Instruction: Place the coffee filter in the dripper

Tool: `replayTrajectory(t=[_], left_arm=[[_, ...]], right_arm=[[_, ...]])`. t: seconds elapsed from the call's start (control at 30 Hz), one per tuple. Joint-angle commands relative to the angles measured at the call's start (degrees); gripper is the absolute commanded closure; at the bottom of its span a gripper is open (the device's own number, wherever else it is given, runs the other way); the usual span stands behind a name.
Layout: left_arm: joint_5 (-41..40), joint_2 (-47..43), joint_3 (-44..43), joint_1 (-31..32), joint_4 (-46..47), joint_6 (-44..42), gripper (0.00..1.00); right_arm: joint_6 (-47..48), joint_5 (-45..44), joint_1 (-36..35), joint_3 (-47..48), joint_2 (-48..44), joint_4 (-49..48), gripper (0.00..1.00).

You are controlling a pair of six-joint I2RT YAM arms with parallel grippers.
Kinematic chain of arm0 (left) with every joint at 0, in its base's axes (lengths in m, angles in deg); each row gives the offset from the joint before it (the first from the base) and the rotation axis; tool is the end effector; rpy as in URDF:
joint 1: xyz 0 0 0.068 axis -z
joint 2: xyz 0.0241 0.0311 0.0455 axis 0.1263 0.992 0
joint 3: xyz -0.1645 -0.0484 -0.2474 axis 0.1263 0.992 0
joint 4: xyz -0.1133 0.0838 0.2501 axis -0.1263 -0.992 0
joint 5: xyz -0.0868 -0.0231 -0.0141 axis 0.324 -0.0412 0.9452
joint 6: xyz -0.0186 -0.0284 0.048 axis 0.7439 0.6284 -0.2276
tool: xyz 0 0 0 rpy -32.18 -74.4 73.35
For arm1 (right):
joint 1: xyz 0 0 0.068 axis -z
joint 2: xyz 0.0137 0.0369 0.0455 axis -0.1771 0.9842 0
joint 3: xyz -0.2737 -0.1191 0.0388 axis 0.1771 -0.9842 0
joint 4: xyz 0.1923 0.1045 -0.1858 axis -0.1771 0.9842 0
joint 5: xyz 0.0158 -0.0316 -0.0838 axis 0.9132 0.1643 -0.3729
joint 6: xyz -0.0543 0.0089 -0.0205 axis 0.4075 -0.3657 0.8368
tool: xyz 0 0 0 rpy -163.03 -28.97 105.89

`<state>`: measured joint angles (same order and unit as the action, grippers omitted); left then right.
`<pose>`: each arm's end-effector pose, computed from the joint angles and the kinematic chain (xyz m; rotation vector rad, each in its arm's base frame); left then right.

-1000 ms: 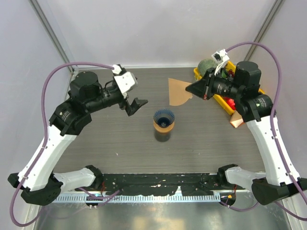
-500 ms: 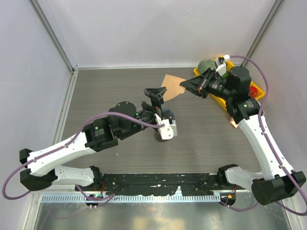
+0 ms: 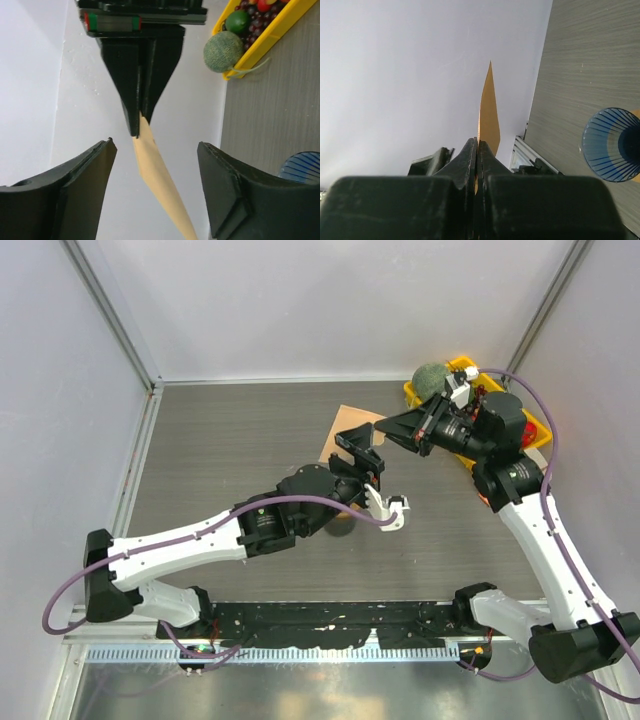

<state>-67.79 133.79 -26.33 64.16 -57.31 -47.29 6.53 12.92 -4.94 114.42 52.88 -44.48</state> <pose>0.1232 -0.3160 0.4328 1.4246 0.8139 0.2901 0.2294 0.0895 0.4517 0.3071 1.9177 1.5956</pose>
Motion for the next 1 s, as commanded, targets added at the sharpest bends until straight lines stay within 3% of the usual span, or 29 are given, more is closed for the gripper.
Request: replayTrajectory(t=[0.0, 0.1, 0.17, 0.2, 0.23, 0.3, 0.4, 0.5, 0.63, 0.67, 0.7, 0.73, 0.8, 0.87, 0.97], left_arm=[[-4.85, -0.53, 0.24, 0.21, 10.49, -3.28, 0.33], [-4.85, -0.97, 0.07, 0.04, 8.75, -1.79, 0.68], [-5.29, -1.49, -1.42, 0.04, 4.97, 1.36, 0.88], [-5.03, -2.11, -2.21, 0.04, 1.82, 3.99, 0.97], [-3.81, -2.81, -3.26, -0.14, -2.30, 6.28, 1.00], [-2.49, -4.48, -4.32, -0.40, -6.89, 11.55, 1.00], [2.77, -7.29, -7.13, -1.89, -15.66, 20.77, 1.00], [16.54, -10.01, -11.87, -8.02, -27.10, 33.67, 1.00], [40.96, -11.60, -16.89, -18.31, -35.72, 48.11, 1.00], [45.20, -11.78, -17.77, -20.33, -37.13, 49.79, 1.00], [47.86, -12.04, -18.04, -21.66, -37.84, 51.63, 1.00], [51.02, -12.39, -18.13, -22.89, -38.37, 52.96, 1.00], [56.04, -13.53, -17.52, -24.30, -37.94, 54.37, 1.00], [58.33, -14.68, -16.46, -24.48, -36.45, 55.34, 1.00], [60.27, -14.77, -16.10, -24.48, -35.04, 57.71, 1.00]], right_arm=[[-1.27, 1.47, -0.68, -1.10, -1.78, -2.56, 0.95], [-1.45, 1.99, -0.68, -1.80, -2.04, -2.99, 0.91], [-2.24, 2.87, -0.60, -2.24, -2.22, -4.74, 0.62], [-2.24, 3.48, -0.51, -2.16, -2.30, -6.06, 0.55], [-2.24, 4.01, -0.60, -2.07, -2.31, -7.20, 0.37], [-2.15, 5.77, 0.10, -1.20, -1.96, -10.19, 0.17], [-0.84, 9.71, 4.74, 1.35, -1.08, -17.02, 0.00], [1.79, 14.37, 10.99, 2.50, -0.37, -26.43, 0.04], [21.71, 30.07, 16.54, 5.48, -0.81, -31.39, 0.04], [34.98, 31.42, 16.46, 6.19, -1.33, -21.99, 0.02], [41.55, 31.35, 16.28, 8.37, -2.99, -16.15, 0.00], [55.28, 31.96, 15.67, 10.22, -4.49, -5.22, 0.04], [73.24, 30.48, 12.33, 13.12, -5.90, 9.21, 0.08], [86.27, 27.67, 7.42, 15.67, -6.52, 19.27, 0.14], [94.51, 20.56, -2.23, 17.79, -6.44, 26.26, 0.20]])
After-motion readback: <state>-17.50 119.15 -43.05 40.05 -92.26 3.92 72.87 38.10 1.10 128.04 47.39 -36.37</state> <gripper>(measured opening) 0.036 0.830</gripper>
